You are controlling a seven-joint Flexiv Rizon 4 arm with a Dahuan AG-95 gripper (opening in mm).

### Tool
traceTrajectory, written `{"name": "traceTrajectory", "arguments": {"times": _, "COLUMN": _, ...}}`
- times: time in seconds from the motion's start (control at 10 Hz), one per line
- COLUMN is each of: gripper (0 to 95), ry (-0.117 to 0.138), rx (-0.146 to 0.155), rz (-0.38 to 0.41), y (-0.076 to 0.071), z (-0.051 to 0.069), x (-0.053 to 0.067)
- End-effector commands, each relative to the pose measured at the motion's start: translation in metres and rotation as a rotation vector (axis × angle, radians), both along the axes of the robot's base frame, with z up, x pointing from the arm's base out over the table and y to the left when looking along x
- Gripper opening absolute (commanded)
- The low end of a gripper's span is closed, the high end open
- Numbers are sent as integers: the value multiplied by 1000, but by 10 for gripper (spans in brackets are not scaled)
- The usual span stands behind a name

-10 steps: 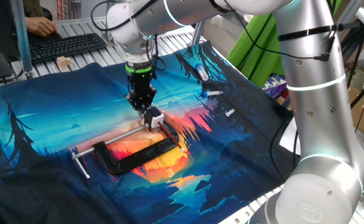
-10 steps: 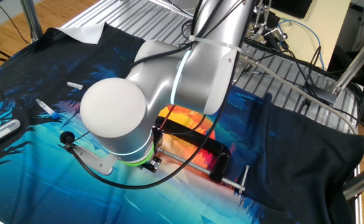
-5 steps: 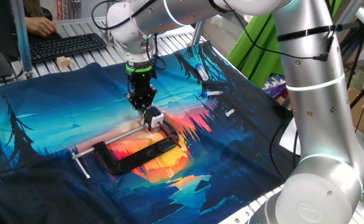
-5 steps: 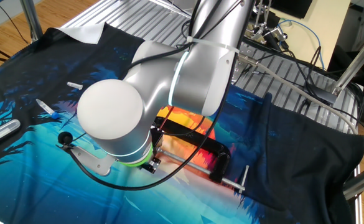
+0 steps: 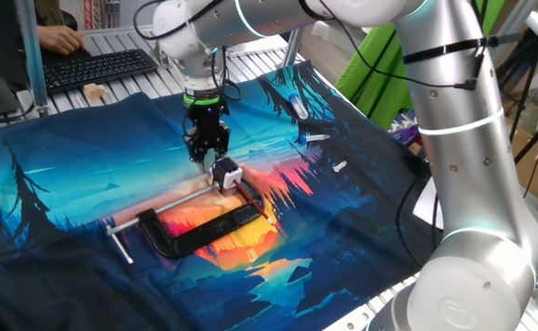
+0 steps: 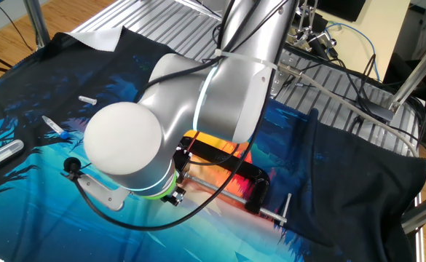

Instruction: Sharpen the pencil with a pencil sharpener

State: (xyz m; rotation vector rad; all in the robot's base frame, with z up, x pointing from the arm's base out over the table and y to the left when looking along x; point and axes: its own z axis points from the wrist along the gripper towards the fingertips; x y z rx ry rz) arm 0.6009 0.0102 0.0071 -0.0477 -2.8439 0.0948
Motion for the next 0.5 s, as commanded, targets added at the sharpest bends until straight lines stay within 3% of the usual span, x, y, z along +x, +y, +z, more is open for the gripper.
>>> {"name": "traceTrajectory", "arguments": {"times": 0.1, "gripper": 380, "ry": -50, "rx": -3, "rz": -5, "y": -3, "z": 17, "x": 2}}
{"name": "traceTrajectory", "arguments": {"times": 0.4, "gripper": 380, "ry": -130, "rx": -3, "rz": -40, "y": -6, "z": 45, "x": 5}}
{"name": "traceTrajectory", "arguments": {"times": 0.5, "gripper": 380, "ry": -170, "rx": -2, "rz": -59, "y": -6, "z": 62, "x": 7}}
